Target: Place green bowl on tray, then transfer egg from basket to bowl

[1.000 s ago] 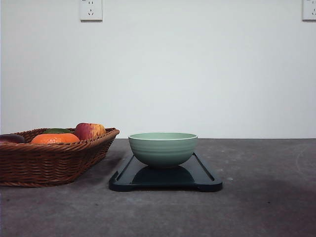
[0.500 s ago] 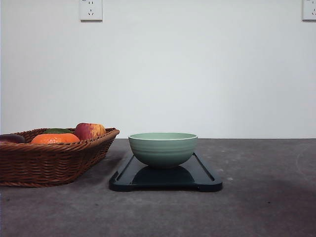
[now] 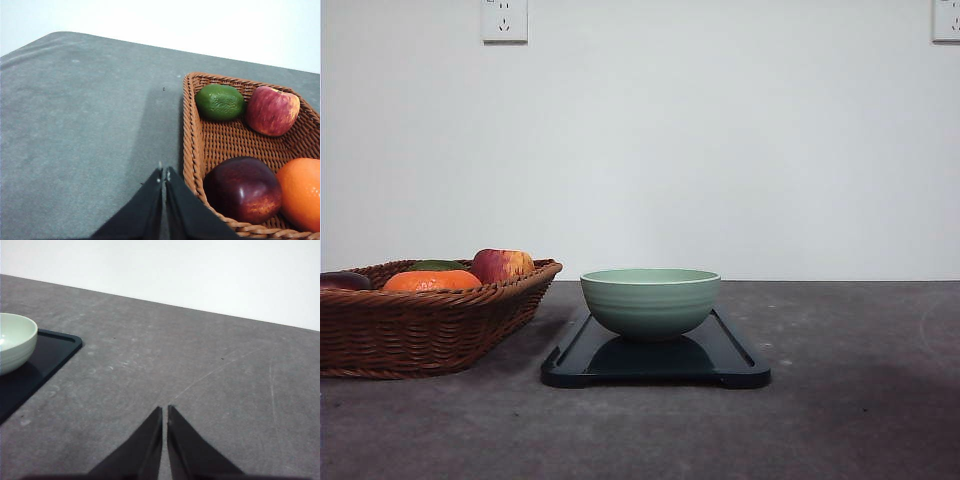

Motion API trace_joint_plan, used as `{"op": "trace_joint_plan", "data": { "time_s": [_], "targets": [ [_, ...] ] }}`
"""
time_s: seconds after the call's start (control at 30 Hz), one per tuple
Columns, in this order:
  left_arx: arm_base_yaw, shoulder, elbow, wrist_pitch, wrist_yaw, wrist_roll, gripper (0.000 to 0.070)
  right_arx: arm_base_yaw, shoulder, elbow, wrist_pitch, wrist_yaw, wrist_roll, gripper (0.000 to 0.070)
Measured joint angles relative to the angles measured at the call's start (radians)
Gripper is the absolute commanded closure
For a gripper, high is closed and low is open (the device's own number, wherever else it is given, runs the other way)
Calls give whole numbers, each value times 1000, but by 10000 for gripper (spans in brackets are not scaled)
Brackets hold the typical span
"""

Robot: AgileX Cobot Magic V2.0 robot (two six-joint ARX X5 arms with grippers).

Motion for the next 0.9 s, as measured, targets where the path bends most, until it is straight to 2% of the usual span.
{"op": "trace_joint_plan", "data": {
  "time_s": [0.9],
  "targets": [
    [0, 0, -8, 20, 0, 0, 700, 0, 0, 0, 0, -1, 0, 693]
  ]
}}
